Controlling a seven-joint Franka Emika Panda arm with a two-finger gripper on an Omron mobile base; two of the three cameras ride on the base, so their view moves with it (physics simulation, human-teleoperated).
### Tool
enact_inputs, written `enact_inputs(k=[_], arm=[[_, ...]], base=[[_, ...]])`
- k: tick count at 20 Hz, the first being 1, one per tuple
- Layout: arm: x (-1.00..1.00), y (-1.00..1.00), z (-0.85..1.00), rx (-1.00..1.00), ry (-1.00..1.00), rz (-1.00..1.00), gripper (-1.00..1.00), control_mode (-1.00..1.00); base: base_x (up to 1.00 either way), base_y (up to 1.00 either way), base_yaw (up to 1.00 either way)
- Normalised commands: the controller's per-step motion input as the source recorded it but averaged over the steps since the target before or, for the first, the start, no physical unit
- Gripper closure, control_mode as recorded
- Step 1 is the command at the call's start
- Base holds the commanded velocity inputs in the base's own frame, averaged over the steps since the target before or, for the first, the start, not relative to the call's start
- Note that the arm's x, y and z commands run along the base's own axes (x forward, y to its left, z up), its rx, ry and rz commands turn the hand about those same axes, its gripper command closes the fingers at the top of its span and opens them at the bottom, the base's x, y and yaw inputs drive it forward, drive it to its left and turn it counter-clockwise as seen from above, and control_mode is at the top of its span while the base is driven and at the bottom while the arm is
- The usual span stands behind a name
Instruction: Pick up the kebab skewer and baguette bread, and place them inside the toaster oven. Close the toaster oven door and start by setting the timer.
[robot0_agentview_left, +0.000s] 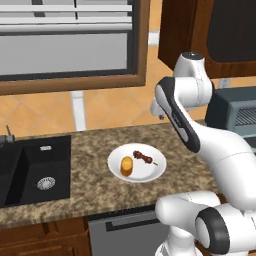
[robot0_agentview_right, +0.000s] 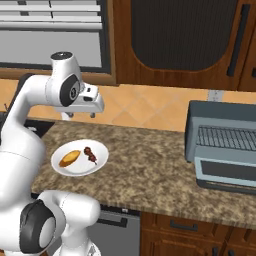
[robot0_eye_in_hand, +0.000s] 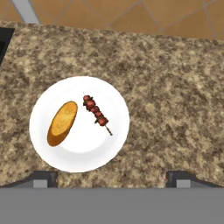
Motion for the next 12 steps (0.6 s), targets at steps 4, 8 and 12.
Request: enact_inputs(k=[4, 8, 12], arm=[[0.00, 0.00, 0.00, 0.00, 0.00, 0.00, -1.00, 1.00], [0.00, 0.00, 0.00, 0.00, 0.00, 0.00, -1.00, 1.00], [0.00, 0.00, 0.00, 0.00, 0.00, 0.00, -1.00, 1.00]], base=[[0.00, -0.91, 0.00], [0.00, -0.85, 0.00], [0.00, -0.33, 0.00]])
